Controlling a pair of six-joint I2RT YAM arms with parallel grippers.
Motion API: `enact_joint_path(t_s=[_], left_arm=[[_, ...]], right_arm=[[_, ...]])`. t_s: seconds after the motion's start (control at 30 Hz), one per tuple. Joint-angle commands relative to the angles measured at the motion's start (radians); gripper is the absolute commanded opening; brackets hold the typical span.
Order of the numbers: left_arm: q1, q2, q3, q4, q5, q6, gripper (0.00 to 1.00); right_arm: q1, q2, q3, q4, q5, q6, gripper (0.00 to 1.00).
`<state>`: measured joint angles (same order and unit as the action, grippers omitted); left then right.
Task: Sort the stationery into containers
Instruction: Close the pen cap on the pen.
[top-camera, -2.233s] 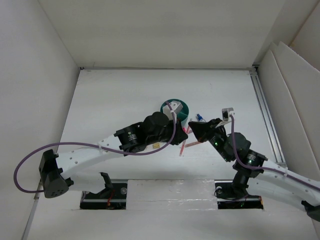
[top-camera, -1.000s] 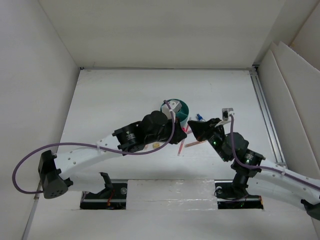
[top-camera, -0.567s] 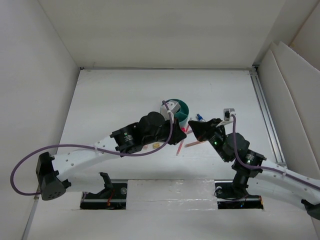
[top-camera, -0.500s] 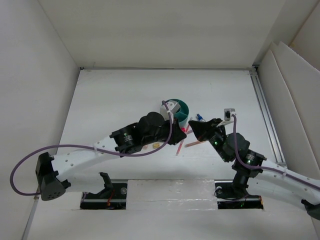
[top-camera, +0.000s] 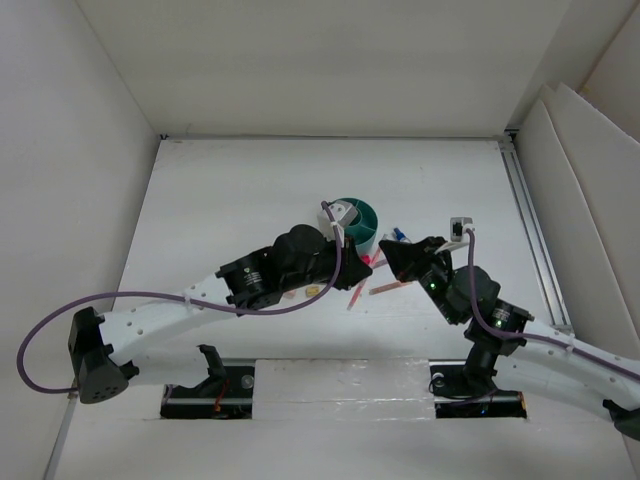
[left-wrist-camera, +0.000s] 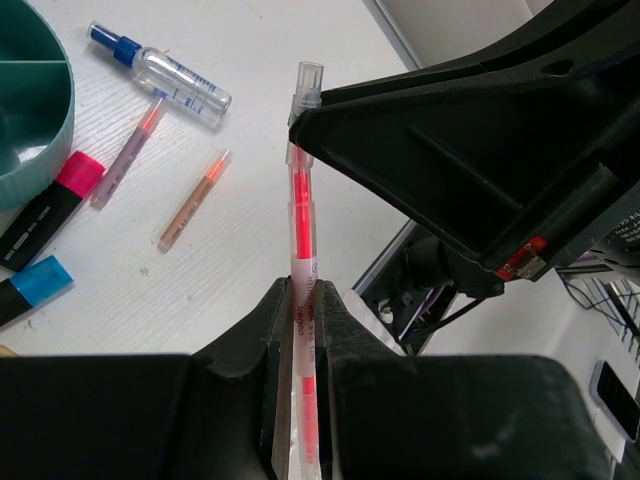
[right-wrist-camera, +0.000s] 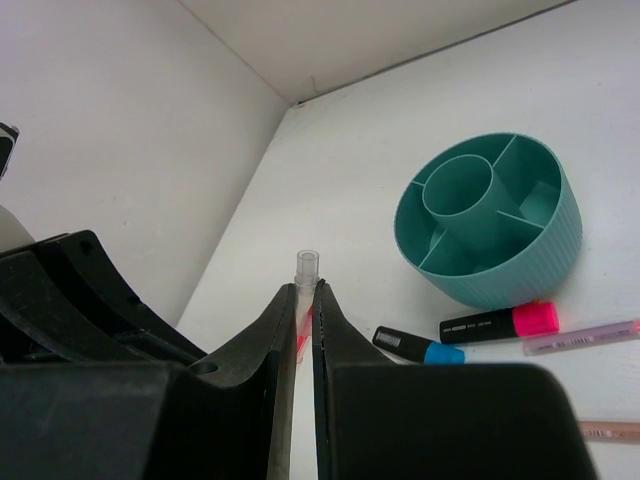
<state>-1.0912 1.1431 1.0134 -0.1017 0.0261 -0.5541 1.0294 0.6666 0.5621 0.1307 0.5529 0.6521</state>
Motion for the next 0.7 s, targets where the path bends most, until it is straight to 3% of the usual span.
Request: enact_joint_path(t_s=[0.0, 0.33, 0.67], left_arm=[[0.004, -0.051, 0.007, 0.099, 0.011, 0.013, 0.00], [0.004, -0.051, 0.007, 0.138, 0.011, -0.010, 0.00], [0.004, -0.022, -0.015, 0.195, -0.075, -0.040, 0.00]], right_arm=[[0.008, 0.004, 0.024, -0.055, 0.028, -0.020, 0.00], [0.008, 0.013, 0.024, -0.055, 0.038, 0.033, 0.00], [0.008, 0.065, 0.042, -0.065, 0.070, 0.118, 0.00]])
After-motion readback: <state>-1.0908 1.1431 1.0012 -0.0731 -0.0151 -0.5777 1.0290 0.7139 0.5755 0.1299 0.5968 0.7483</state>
